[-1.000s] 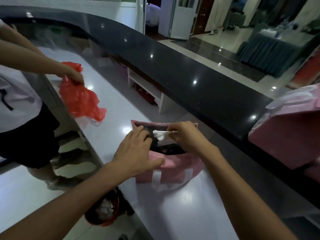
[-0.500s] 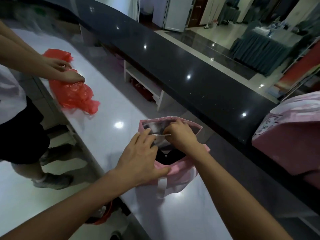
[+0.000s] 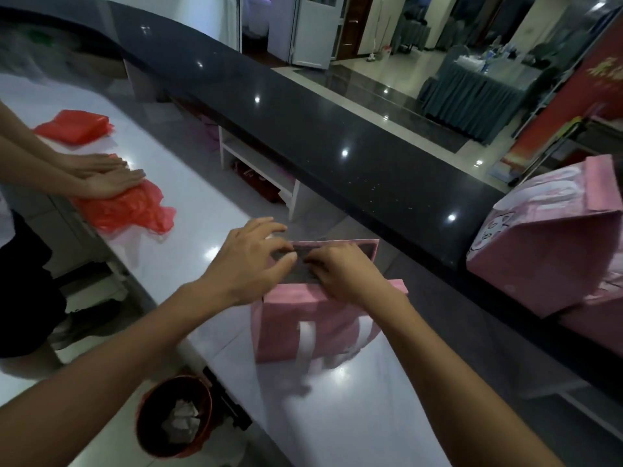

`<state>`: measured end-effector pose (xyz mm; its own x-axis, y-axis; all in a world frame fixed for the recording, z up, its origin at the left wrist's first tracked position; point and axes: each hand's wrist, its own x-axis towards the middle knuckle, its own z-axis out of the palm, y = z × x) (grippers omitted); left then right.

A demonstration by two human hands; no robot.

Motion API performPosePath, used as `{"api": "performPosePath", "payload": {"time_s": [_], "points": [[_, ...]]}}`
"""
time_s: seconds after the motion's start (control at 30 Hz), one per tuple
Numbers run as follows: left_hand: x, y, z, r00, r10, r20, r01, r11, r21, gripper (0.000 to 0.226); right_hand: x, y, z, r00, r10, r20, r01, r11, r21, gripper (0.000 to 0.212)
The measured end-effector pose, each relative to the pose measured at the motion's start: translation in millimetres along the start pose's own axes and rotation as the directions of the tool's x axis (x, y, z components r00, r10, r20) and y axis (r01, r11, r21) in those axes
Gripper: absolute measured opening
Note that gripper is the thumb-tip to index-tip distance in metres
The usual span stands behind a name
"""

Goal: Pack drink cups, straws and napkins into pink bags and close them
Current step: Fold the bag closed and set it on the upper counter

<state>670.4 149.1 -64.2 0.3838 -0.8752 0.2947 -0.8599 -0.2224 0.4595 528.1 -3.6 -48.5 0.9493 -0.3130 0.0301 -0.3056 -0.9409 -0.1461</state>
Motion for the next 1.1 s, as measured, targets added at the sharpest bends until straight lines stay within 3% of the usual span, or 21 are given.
{"api": "performPosePath", "payload": {"time_s": [0.13,0.23,0.33,0.57,0.77,0.9,1.1], "points": [[24.9,-11.6,-5.4,0.997,-0.028,0.069,0.038,0.986,-0.16,0.023,-26.9,-26.7,-7.7,0.996,0.058,0.075,-0.074,0.967,0.244,0.044],[35.4,-15.4,-4.3,0.98,-0.087,0.178,0.131,0.959,-0.253,0.019,-37.7,-43.5,-6.1,0.987,0.088,0.134,-0.117,0.967,0.226,0.044],[39.9,-16.4,0.4,0.972,-0.109,0.207,0.164,0.948,-0.271,0.018,-47.1,-50.3,-5.8,0.989,0.114,0.098,-0.135,0.958,0.253,0.042],[22.3,3.9,2.8,0.989,-0.113,0.091,0.134,0.951,-0.278,0.02,-89.0,-43.4,-21.4,0.992,0.125,-0.036,-0.12,0.986,0.118,0.03],[-17.1,45.1,14.3,0.976,-0.191,0.102,0.214,0.923,-0.321,0.028,-140.5,-20.3,-35.8,0.982,0.128,-0.14,-0.134,0.991,-0.031,0.039],[-52.6,76.5,34.7,0.946,-0.305,0.107,0.318,0.818,-0.48,0.021,-186.1,-11.1,-33.4,0.975,0.168,-0.145,-0.172,0.985,-0.015,0.05],[-98.7,136.1,58.0,0.913,-0.391,0.116,0.353,0.615,-0.705,0.027,-244.6,-16.7,-21.4,0.958,0.12,-0.26,-0.117,0.993,0.028,0.04]]}}
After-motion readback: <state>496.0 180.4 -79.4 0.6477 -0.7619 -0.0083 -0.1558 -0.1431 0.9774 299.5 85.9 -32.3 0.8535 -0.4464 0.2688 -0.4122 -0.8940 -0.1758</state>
